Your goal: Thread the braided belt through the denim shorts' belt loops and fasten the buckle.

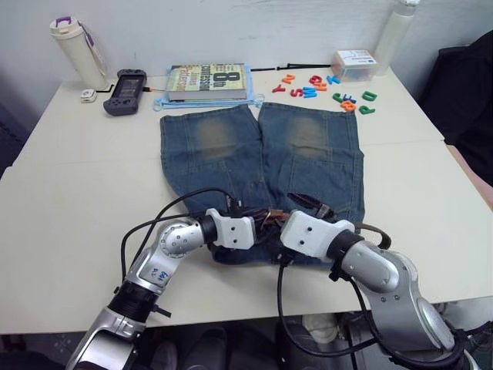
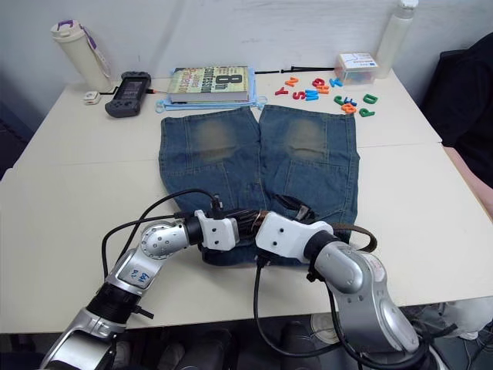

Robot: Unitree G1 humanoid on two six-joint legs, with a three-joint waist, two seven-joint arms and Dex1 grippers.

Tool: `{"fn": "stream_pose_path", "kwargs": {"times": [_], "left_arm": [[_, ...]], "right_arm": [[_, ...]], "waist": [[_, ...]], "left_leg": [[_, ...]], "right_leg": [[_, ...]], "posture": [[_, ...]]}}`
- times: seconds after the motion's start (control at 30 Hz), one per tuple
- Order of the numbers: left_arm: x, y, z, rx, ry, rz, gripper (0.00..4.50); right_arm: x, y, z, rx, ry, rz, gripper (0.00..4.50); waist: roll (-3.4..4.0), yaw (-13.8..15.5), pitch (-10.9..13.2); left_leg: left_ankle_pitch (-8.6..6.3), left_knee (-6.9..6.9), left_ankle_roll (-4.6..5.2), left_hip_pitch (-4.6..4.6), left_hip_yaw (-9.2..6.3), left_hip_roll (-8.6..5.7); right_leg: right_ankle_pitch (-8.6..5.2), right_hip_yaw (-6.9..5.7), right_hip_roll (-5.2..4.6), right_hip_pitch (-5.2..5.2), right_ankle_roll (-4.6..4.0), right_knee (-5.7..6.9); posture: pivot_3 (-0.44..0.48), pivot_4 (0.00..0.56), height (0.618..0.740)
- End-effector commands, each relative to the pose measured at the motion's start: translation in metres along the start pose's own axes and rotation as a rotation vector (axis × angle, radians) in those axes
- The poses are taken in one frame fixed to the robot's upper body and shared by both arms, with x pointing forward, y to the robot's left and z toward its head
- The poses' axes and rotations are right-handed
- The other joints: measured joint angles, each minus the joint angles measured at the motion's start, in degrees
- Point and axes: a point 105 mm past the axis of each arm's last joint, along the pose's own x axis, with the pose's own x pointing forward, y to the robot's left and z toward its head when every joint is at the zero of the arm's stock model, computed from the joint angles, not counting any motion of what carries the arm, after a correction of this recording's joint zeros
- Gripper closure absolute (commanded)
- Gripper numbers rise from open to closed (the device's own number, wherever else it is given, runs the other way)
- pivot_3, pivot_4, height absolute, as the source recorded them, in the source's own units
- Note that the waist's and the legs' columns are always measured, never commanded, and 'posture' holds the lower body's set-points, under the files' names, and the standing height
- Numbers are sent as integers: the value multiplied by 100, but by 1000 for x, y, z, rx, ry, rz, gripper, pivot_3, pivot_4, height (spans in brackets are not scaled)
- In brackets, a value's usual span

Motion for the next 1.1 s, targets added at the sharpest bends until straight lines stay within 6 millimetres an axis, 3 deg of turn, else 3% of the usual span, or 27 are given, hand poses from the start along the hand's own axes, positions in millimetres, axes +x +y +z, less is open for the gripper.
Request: {"fn": "stream_pose_path", "kwargs": {"times": [0.03, 0.23, 0.33, 0.5, 0.67, 0.9, 1.0, 1.1], "left_arm": [[2, -1, 13, 16, -49, 2, 4500], [1, -1, 13, 19, -51, 1, 4500], [1, -1, 13, 20, -51, 1, 4500], [1, -2, 15, 23, -58, 0, 4500], [0, 0, 17, 25, -74, 5, 4500], [-6, 5, 16, 4, -77, 27, 1595], [-22, 11, 14, -57, -77, 56, 376], [-50, 5, 12, -158, -84, 38, 376]], "right_arm": [[1, -5, 7, -60, -25, -38, 1401], [7, -1, 6, -83, -12, -32, 1401], [10, 1, 7, -88, -12, -27, 2068], [13, 6, 1, -85, 17, -20, 4435], [14, 5, 1, -70, 20, -26, 4435], [14, 6, 3, -38, 17, -35, 4500], [14, 6, 3, -34, 19, -37, 4500], [13, 6, 2, -35, 22, -39, 4500]], "waist": [[0, 9, 0], [0, 14, 0], [0, 15, 0], [0, 11, 0], [0, 8, 0], [0, 12, 0], [0, -3, 0], [0, -28, 0]], "left_leg": [[0, 0, 0, 0, 0, 0], [0, -1, 0, 0, 1, 0], [0, -1, 0, 0, 0, 1], [0, 0, 0, 0, 0, 1], [0, 0, 0, 0, 0, 1], [0, 0, 0, 0, 0, 1], [0, 0, 0, 0, 0, 1], [0, -4, -1, 1, -1, 4]], "right_leg": [[0, 0, 0, 0, 0, 0], [0, 0, 1, 0, 0, -1], [0, 0, 2, 0, 0, -1], [0, 0, 2, 0, 0, -1], [0, 0, 3, -1, 0, 0], [0, 0, 3, 0, 0, 0], [0, 0, 3, 0, 0, 0], [0, 1, 3, -2, 0, 1]], "posture": [[0, 150, 740], [0, 150, 740], [0, 150, 740], [0, 150, 740], [0, 150, 740], [0, 150, 740], [0, 150, 740], [0, 150, 740]]}}
